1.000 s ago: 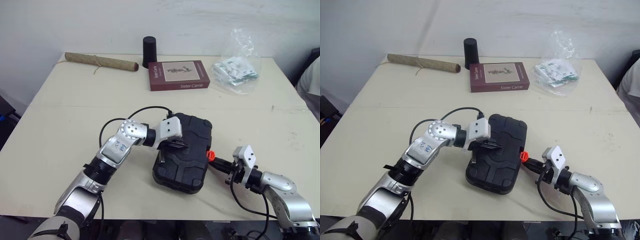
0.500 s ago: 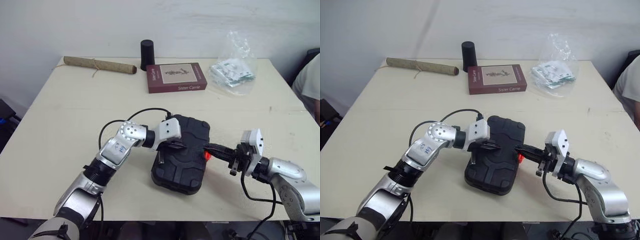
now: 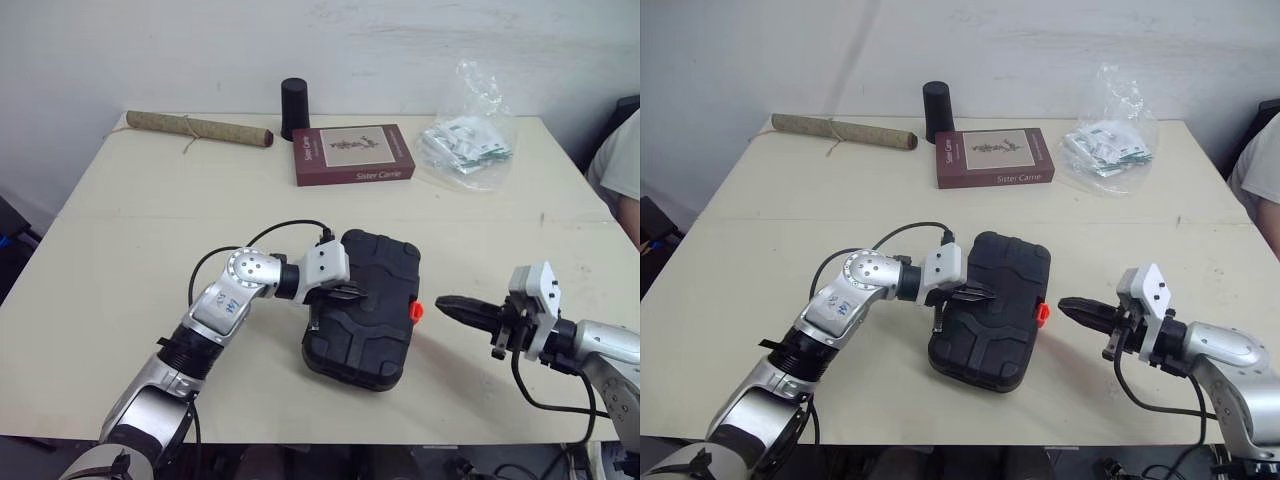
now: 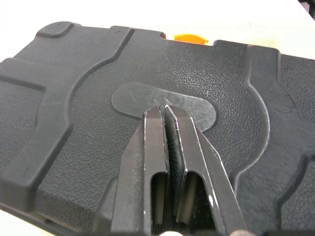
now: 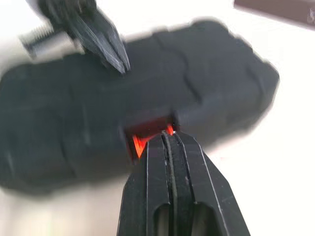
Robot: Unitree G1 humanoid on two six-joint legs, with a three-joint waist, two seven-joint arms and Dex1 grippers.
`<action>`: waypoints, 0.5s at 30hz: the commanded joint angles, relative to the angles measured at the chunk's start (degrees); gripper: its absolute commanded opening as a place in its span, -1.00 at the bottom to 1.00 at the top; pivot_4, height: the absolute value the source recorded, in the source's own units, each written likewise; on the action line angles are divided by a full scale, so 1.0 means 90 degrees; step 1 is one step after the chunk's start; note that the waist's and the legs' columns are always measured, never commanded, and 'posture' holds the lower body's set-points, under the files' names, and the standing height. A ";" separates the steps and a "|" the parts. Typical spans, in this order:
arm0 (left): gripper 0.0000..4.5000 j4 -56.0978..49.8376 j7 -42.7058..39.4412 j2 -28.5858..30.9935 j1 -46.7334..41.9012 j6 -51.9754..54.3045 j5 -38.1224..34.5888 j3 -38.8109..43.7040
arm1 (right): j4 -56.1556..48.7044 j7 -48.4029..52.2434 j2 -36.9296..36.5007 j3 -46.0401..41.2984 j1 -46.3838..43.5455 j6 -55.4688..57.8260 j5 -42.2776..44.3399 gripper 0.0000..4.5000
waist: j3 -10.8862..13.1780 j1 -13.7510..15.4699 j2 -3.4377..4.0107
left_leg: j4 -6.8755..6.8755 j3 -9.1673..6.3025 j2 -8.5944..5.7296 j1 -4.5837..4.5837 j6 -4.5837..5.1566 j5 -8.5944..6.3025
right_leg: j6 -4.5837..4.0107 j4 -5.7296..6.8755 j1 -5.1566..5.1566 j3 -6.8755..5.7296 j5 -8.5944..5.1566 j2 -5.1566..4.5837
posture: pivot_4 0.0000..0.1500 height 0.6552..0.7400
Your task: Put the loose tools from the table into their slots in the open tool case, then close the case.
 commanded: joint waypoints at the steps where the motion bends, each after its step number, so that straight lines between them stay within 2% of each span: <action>1: -0.96 0.0645 -0.0044 0.0133 0.0442 0.0295 0.0333 -0.0330 | 0.0173 0.0103 -0.0014 0.0232 -0.0029 -0.0346 -0.0325 -1.00 | 0.0002 0.0000 0.0006 | 0.0000 0.0000 0.0000 0.0000 0.0000 0.0000 | 0.0000 0.0000 0.0000 0.0000 0.0000 0.0000 | 1.00 1.00; 8: -0.96 0.0620 -0.0097 0.0088 0.0444 0.0278 0.0349 -0.0362 | 0.0294 0.0032 0.0384 0.0886 -0.0581 -0.0471 -0.0510 -1.00 | 0.0002 0.0012 0.0021 | 0.0000 -0.0001 0.0000 -0.0003 -0.0001 0.0000 | 0.0000 0.0000 -0.0004 0.0000 0.0000 0.0000 | 1.00 1.00; 15: -0.96 0.0628 -0.0151 0.0054 0.0478 -0.0165 0.0268 -0.0211 | 0.0243 0.0093 0.0467 0.0943 -0.0813 -0.0411 -0.0467 -1.00 | 0.0006 -0.0015 0.0024 | -0.0001 -0.0001 0.0001 -0.0005 -0.0002 0.0001 | -0.0001 -0.0001 -0.0009 0.0001 0.0002 -0.0001 | 1.00 1.00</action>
